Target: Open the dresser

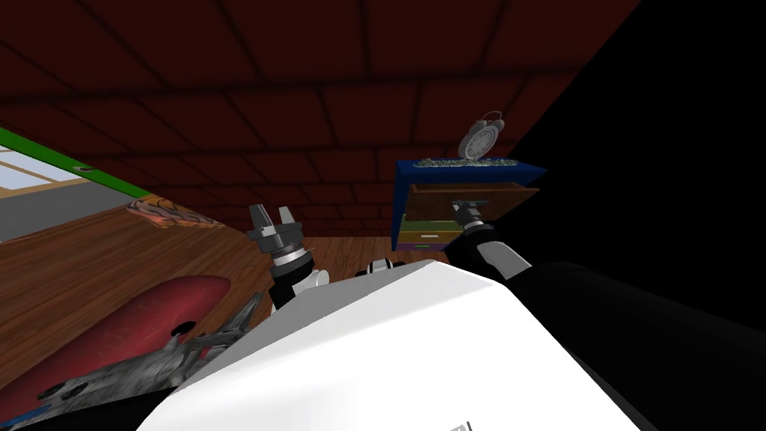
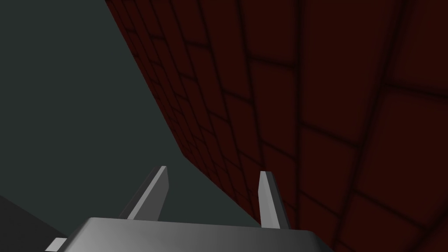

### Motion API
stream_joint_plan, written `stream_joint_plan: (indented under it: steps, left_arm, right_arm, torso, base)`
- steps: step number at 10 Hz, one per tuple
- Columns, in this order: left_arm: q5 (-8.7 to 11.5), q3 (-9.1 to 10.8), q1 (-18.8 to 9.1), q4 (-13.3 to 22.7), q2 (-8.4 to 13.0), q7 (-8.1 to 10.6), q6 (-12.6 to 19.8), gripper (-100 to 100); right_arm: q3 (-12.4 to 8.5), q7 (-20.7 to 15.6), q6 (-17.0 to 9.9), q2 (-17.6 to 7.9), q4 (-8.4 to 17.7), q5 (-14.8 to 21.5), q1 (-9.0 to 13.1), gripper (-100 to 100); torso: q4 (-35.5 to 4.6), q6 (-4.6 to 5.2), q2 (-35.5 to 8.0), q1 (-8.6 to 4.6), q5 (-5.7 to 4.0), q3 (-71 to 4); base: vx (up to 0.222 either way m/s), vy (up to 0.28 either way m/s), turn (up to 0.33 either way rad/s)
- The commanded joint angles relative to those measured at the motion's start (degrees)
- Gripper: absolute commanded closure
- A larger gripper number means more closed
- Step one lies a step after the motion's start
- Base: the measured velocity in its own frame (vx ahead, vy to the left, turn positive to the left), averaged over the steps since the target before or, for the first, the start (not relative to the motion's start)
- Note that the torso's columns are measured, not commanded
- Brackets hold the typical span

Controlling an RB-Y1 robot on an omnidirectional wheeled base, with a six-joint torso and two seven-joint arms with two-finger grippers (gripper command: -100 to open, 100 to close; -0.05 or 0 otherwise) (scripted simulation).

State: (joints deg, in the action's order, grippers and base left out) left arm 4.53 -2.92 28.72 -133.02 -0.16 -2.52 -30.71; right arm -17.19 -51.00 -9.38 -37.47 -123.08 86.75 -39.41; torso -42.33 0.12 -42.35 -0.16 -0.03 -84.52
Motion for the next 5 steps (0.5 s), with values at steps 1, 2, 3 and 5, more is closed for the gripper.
stream_joint_plan:
  steps: [1, 2, 3, 5]
  left_arm:
    - [0.0, 0.0, 0.0, 0.0, 0.0, 0.0, 0.0, 0]
    - [0.0, 0.0, 0.0, 0.0, 0.0, 0.0, 0.0, 0]
    - [0.0, 0.0, 0.0, 0.0, 0.0, 0.0, 0.0, 0]
    - [0.0, 0.0, 0.0, 0.0, 0.0, 0.0, 0.0, 0]
  right_arm:
    - [0.3, 0.0, 0.2, 0.0, -0.6, 0.1, -0.5, 100]
    - [0.4, 0.0, 0.2, 0.0, -1.0, 0.2, -0.8, 100]
    - [0.5, 0.0, 0.3, 0.0, -1.4, 0.3, -1.1, 100]
    - [-2.6, 1.3, 1.6, -2.0, -3.1, -1.8, -2.6, -100]
  torso:
    - [0.0, -0.04, 0.3, 0.0, 0.08, -0.2]
    - [0.1, -0.03, 0.2, 0.04, 0.03, -0.2]
    - [0.1, -0.01, -0.1, 0.13, -0.05, 0.0]
    - [0.1, -0.08, 0.3, 0.07, -0.02, -0.2]
  base:
    - [-0.113, 0.012, -0.041]
    - [-0.18, 0.049, -0.081]
    - [-0.199, 0.053, -0.072]
    - [0.001, 0.041, -0.16]
